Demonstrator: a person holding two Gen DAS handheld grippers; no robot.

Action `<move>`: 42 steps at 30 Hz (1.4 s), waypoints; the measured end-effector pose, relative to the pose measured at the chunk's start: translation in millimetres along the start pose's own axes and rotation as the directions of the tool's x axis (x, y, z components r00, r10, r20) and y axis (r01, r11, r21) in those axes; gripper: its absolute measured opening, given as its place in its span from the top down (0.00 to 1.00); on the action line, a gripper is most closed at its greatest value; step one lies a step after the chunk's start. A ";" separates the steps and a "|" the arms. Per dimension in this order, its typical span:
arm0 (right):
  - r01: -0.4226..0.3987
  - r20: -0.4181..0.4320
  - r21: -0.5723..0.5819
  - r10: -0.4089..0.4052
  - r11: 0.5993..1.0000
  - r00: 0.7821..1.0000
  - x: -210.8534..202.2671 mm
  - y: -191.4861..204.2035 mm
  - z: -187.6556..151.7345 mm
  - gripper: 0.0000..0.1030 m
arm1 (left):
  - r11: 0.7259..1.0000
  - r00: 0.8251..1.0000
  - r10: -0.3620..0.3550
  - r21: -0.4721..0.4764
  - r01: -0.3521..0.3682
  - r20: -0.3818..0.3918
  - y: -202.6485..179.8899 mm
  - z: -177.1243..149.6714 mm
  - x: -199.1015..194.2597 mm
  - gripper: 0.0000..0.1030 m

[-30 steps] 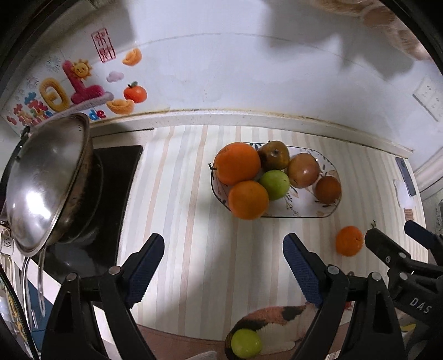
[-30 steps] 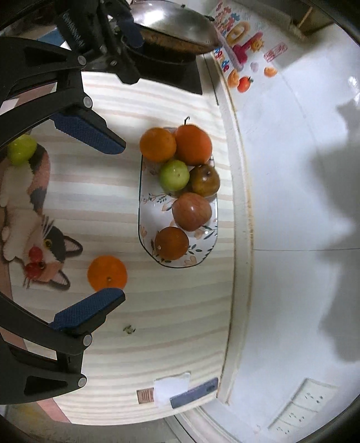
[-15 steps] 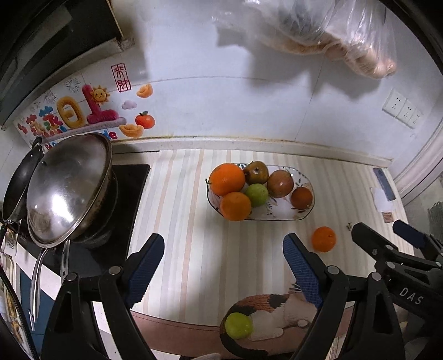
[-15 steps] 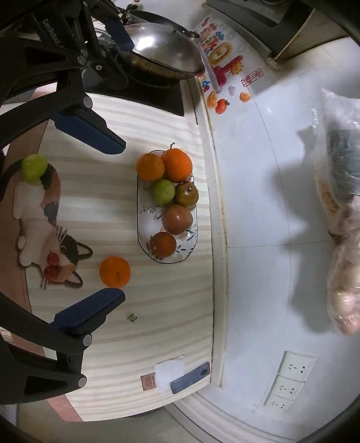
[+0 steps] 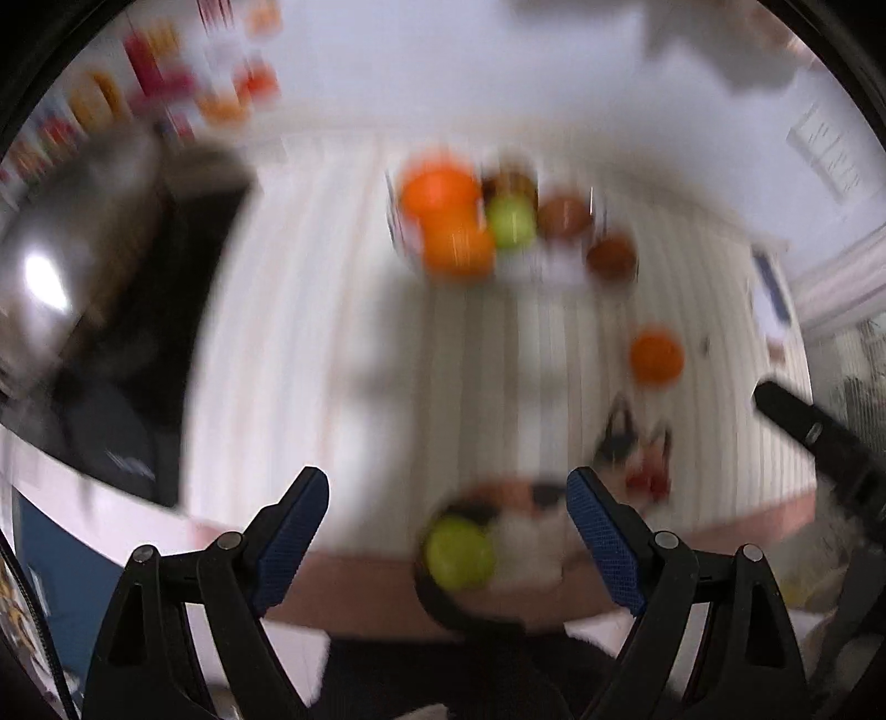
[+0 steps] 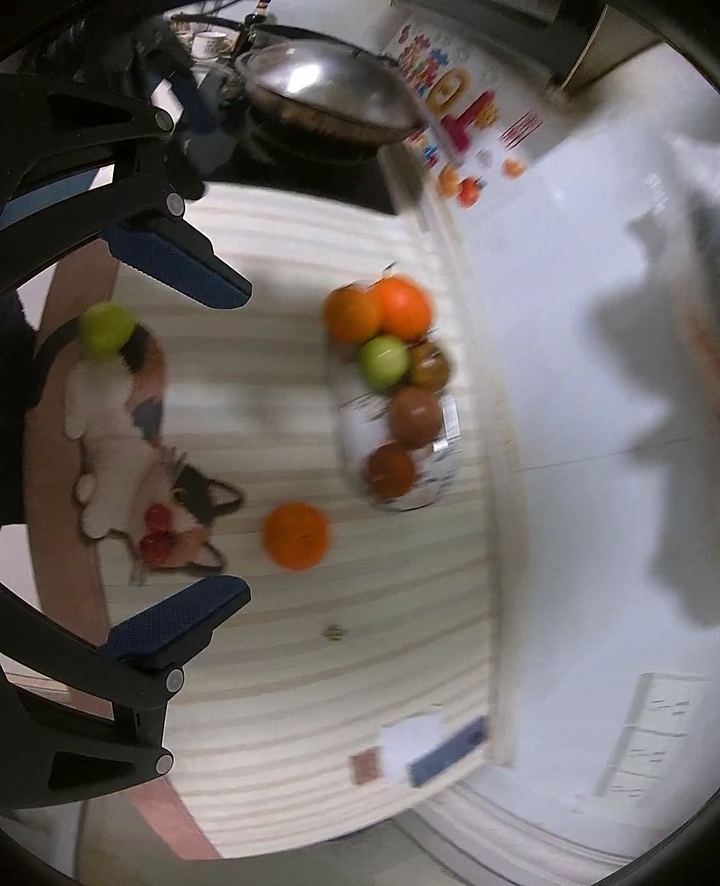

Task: Organize fruits
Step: 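Grasp the green apple with the left tool while the right tool grasps the tangerine, then carry the green apple and tangerine over the floral plate with both tools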

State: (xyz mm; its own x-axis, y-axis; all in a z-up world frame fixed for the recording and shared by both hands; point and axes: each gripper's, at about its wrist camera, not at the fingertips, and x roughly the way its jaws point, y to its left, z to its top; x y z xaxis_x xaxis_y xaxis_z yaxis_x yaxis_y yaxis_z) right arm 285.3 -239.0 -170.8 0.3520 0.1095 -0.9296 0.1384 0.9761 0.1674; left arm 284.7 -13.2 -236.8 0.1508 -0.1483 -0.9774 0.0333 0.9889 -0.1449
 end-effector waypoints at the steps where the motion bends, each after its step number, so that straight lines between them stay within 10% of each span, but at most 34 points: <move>1: 0.004 -0.029 0.007 -0.004 1.000 1.000 11.0 -4.6 -4.6 0.04 | 1.000 0.999 -0.009 -0.009 0.009 -0.042 1.9 -3.9 13.1 0.15; 10: 0.014 -0.207 0.096 0.006 0.995 0.978 90.8 -46.4 -33.9 0.04 | 0.995 0.936 -0.063 -0.093 0.032 -0.346 2.6 -37.0 133.1 0.18; 13: 0.016 -0.221 0.120 0.011 0.993 0.975 101.9 -56.1 -32.9 0.04 | 0.997 0.935 -0.050 -0.080 0.024 -0.352 -5.4 -35.0 146.3 0.50; 23: 0.025 -0.157 0.147 -0.002 0.989 0.988 135.4 -80.5 28.6 0.04 | 0.998 0.980 0.046 -0.042 -0.055 -0.193 -25.1 10.6 134.7 0.50; 28: 0.016 -0.220 0.130 0.013 0.991 0.975 181.0 -86.6 52.3 0.09 | 0.996 0.982 0.073 -0.035 -0.080 -0.172 -35.1 29.1 143.0 0.50; 32: 0.038 -0.276 0.071 -0.017 0.997 0.961 207.5 -79.3 53.8 0.34 | 0.996 0.984 0.077 -0.032 -0.083 -0.163 -44.2 34.0 143.5 0.50; 42: -0.017 -0.243 0.088 0.038 0.996 0.969 203.5 -79.1 51.0 0.35 | 1.000 0.995 0.020 0.007 -0.020 -0.095 -72.2 47.2 104.1 0.50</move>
State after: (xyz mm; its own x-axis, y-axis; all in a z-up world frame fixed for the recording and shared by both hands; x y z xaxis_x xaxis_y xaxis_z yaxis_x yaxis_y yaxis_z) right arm 393.3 -303.4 -356.5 0.1214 0.1884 -0.9746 0.2132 0.9540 0.2109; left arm 344.6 -100.5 -320.8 0.0564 -0.1264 -0.9904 0.0375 0.9915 -0.1244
